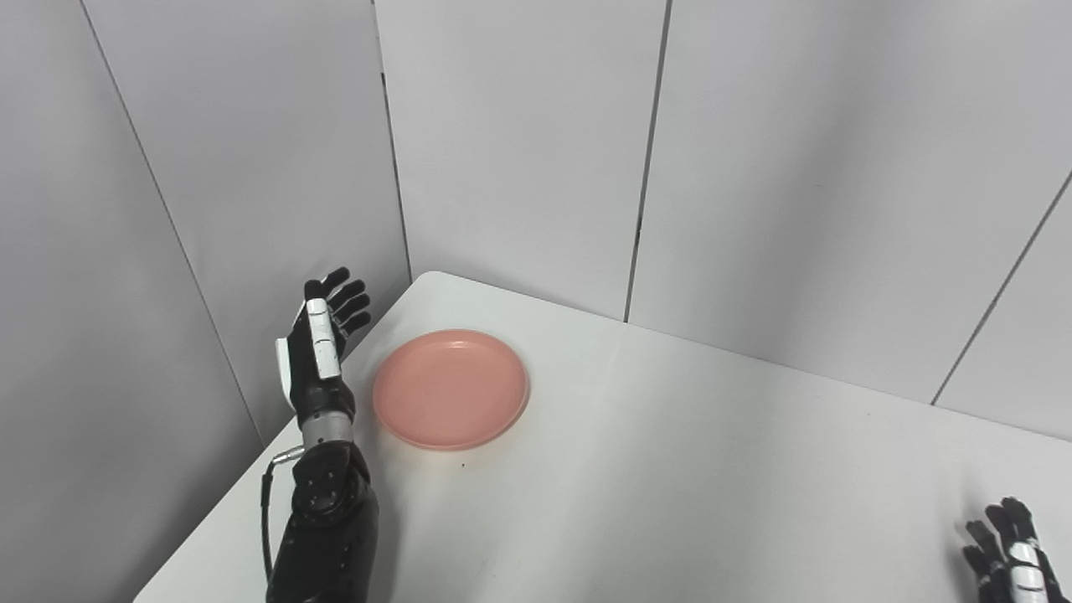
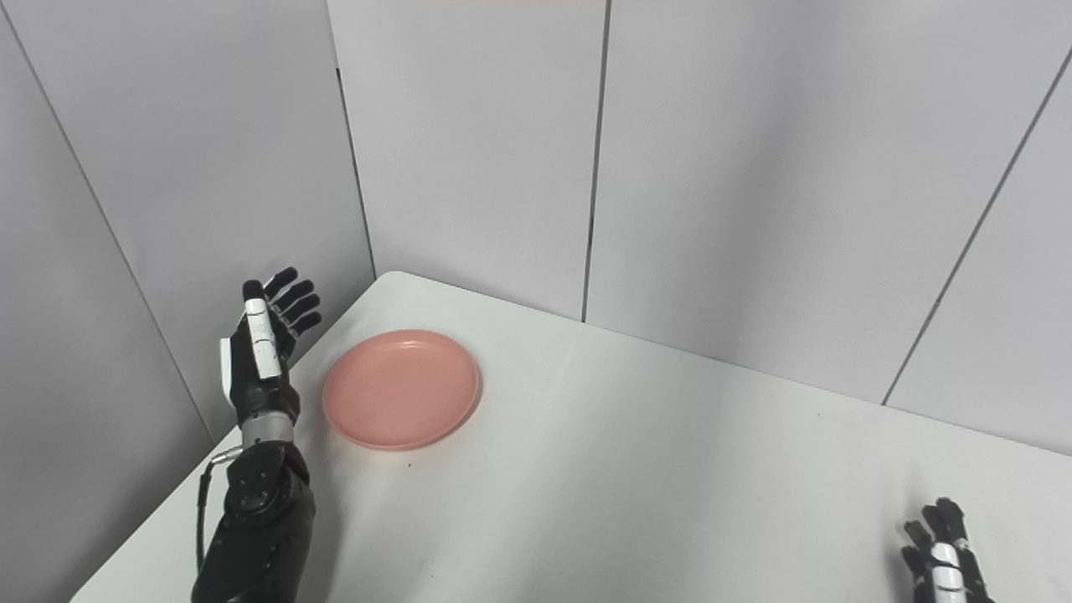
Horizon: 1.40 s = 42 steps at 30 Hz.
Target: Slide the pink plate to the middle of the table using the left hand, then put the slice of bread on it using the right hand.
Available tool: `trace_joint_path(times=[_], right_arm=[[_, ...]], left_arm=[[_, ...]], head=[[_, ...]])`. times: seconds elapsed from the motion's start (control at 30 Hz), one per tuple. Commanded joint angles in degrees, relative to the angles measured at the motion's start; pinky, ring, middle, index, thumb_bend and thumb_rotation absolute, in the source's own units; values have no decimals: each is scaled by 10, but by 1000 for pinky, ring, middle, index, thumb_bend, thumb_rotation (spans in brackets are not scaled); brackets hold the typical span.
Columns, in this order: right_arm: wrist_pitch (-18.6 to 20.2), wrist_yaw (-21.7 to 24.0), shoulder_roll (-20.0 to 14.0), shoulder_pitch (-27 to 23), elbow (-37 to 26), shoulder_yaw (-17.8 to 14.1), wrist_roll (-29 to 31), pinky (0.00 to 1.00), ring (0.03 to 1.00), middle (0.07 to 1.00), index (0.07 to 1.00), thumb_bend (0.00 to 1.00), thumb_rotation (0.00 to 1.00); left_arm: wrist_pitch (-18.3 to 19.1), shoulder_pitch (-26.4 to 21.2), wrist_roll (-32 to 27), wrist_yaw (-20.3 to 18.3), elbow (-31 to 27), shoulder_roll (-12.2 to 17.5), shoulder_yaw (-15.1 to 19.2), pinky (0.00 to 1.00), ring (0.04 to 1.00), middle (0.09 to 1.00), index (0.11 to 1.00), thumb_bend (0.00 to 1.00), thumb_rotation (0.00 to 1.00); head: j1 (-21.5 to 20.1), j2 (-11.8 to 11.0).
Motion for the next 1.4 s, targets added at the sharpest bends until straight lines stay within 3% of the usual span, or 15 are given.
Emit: trace_joint_path(times=[0.0, 0.17, 0.7, 1.37], right_arm=[[-11, 3, -4, -8, -6, -2, 4, 984, 950, 966, 961, 637, 843], [-14, 1, -3, -8, -6, -3, 2, 973, 945, 961, 956, 634, 840], [-13, 1, -3, -7, -8, -2, 0, 986, 957, 969, 960, 638, 838], [-16, 1, -1, -6, -11, -2, 0, 1000, 973, 986, 974, 625, 849]], left_arm=[[-12, -13, 8, 1, -6, 18, -2, 741, 732, 720, 708, 815, 998], [14, -7, -12, -31, -6, 26, -15, 857, 814, 793, 769, 860, 1000], [40, -16, -53, -84, 35, 27, -31, 824, 801, 806, 786, 899, 999], [59, -19, -26, -91, 60, 28, -75, 869, 850, 826, 787, 884, 1000]], head=[[2, 1], [0, 3], [-2, 5], [-5, 8]])
